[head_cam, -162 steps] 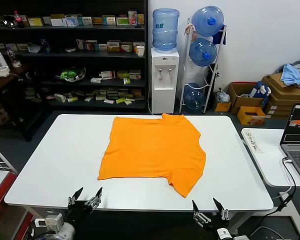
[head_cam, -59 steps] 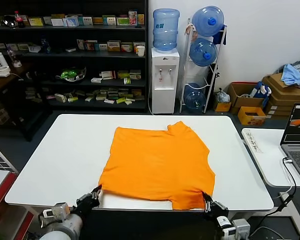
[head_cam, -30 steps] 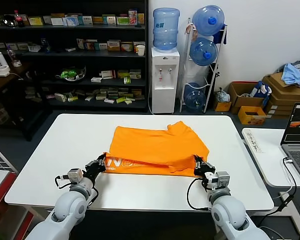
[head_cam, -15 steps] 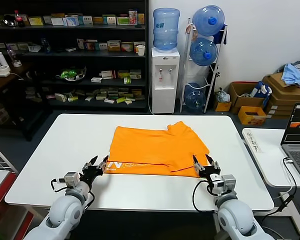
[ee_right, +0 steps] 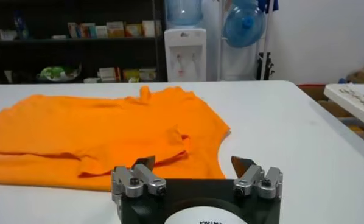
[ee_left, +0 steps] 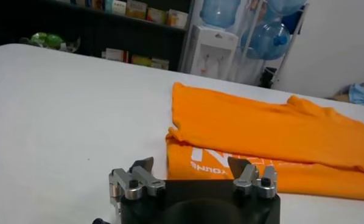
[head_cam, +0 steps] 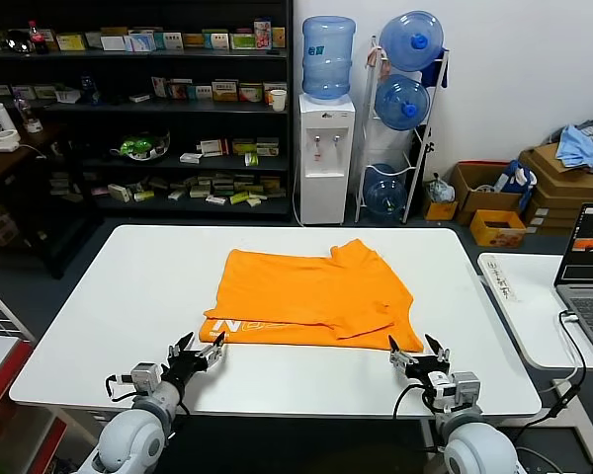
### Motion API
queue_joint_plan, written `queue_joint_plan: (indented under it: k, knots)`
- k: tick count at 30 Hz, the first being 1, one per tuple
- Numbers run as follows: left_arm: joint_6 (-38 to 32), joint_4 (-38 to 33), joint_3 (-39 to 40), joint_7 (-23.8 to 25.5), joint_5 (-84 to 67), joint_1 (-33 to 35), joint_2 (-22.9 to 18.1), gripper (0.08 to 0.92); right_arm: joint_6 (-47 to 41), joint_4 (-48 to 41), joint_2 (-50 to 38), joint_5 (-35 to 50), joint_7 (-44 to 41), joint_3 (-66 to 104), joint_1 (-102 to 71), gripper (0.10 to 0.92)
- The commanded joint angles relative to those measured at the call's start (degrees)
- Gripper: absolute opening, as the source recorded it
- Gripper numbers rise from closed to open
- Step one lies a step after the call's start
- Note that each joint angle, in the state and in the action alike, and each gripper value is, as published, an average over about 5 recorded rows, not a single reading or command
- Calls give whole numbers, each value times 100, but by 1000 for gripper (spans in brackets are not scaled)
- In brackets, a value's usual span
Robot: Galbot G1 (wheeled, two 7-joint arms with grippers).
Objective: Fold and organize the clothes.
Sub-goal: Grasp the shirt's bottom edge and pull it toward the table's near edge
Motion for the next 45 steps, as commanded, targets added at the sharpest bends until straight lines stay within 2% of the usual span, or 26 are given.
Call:
queue_joint_plan:
  k: [1, 12, 21, 25, 36, 45]
  knots:
    - [-18, 306, -32, 96, 41, -53, -40, 823, -61, -162, 12, 166, -13, 66, 37, 823]
    - [-54, 494, 26, 126, 41, -239, -75, 823, -132, -402, 31, 315, -19, -98, 448, 803]
    - [-54, 382, 63, 78, 28, -214, -36, 807, -177, -376, 52, 344, -40, -179, 407, 563]
    - [-55, 308, 81, 72, 24, -174, -15, 715, -210, -304, 14, 385, -34, -158, 321, 450]
    - [-73, 272, 107, 64, 45, -145, -23, 394, -285, -241, -6, 408, 169, -87, 200, 145]
    - [-118, 228, 104, 52, 61, -140, -26, 140, -223, -145, -27, 426, 212, -34, 166, 124]
